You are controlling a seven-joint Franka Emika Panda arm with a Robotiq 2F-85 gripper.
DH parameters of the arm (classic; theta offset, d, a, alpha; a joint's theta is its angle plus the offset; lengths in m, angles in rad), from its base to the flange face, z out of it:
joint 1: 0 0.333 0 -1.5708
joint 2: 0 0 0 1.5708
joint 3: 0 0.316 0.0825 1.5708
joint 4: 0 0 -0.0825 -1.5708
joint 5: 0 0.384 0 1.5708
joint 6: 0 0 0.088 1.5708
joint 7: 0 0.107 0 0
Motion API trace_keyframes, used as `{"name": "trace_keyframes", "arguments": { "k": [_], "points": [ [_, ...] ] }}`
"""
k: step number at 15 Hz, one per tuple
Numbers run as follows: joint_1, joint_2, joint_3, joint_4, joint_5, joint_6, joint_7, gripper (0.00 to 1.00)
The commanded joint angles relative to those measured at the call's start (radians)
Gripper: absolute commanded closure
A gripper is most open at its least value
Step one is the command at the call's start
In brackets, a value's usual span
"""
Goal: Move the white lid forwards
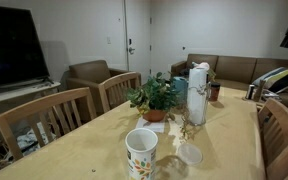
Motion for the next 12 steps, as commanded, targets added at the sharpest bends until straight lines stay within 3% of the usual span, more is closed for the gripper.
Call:
{"name": "trace_keyframes", "arguments": {
  "k": [1, 8, 9, 12],
  "points": [
    [-0.026, 0.004, 0.024, 0.002, 0.013, -0.002, -0.010, 0.00],
    [-0.026, 0.004, 0.024, 0.002, 0.013, -0.002, -0.010, 0.00],
    [-0.010, 0.000, 0.001, -0.004, 0.064, 0.023, -0.047, 0.00],
    [0.005, -0.014, 0.014, -0.017, 0.053, 0.144, -0.191, 0.00]
  ]
}}
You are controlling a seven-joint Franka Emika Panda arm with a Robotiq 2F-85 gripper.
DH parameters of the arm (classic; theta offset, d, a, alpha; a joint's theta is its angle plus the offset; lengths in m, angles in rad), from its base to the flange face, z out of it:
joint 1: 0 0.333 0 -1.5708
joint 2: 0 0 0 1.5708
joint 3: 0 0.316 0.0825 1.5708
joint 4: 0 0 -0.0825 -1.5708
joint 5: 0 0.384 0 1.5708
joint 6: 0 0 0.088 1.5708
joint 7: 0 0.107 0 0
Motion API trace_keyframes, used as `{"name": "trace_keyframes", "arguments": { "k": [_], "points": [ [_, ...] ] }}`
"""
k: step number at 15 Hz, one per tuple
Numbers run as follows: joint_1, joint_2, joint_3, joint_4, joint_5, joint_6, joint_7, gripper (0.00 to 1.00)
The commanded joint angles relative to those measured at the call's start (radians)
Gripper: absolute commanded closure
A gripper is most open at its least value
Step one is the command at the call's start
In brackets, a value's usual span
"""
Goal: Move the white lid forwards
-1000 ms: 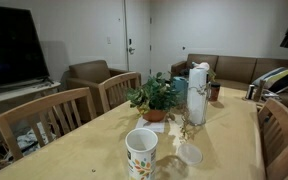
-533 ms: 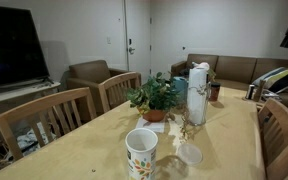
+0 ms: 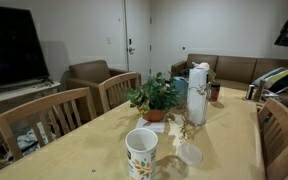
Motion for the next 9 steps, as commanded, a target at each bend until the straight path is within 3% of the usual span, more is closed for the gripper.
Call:
{"name": "trace_keyframes", "arguments": {
  "k": [1, 9],
  "points": [
    [0.005, -0.020, 0.020, -0.016, -0.001, 0.104, -0.144, 0.00],
    [0.062, -0.048, 0.099, -0.071, -0.022, 0.295, -0.394, 0.00]
  ]
}}
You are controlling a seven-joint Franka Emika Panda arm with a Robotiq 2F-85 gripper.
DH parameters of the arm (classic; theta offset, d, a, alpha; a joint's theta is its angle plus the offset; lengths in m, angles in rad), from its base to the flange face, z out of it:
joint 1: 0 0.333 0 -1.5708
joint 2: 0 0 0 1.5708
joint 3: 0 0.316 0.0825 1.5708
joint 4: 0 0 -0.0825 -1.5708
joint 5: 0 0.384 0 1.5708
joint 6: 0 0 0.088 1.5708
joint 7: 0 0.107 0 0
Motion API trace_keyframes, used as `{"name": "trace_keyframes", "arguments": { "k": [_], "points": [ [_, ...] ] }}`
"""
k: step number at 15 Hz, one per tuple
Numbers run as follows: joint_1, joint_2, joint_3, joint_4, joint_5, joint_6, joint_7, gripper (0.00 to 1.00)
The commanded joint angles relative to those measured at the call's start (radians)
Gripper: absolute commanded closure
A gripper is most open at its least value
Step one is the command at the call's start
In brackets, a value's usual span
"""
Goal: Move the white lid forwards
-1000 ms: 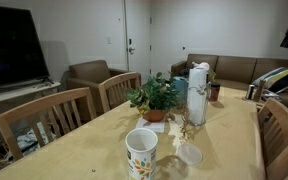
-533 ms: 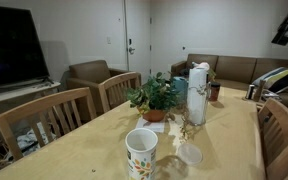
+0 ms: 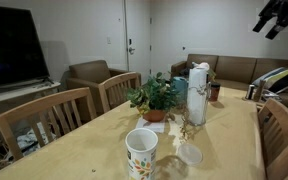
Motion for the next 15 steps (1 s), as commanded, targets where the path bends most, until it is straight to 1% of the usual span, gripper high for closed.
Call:
{"name": "trace_keyframes", "arguments": {
  "k": [1, 2, 3, 4, 5, 7, 9, 10, 12, 15],
  "points": [
    [0.047, -0.016, 0.023, -0.057, 0.004, 0.146, -0.105, 0.00],
    [0.073, -0.010, 0.018, -0.069, 0.023, 0.205, -0.139, 0.00],
    [0.082, 0.008, 0.029, -0.078, 0.021, 0.256, -0.131, 0.00],
    [0.071, 0.022, 0.054, -0.083, 0.000, 0.276, -0.083, 0.00],
    [0.082, 0.030, 0.059, -0.091, 0.009, 0.288, -0.064, 0.00],
    [0.043, 0.050, 0.124, -0.096, -0.047, 0.256, 0.035, 0.00],
    [0.035, 0.059, 0.164, -0.094, -0.101, 0.197, 0.095, 0.00],
    [0.061, 0.053, 0.124, -0.096, -0.066, 0.232, 0.053, 0.00],
    [0.062, 0.064, 0.147, -0.099, -0.085, 0.223, 0.085, 0.00],
    [0.058, 0.066, 0.148, -0.099, -0.086, 0.222, 0.088, 0.00]
  ]
}}
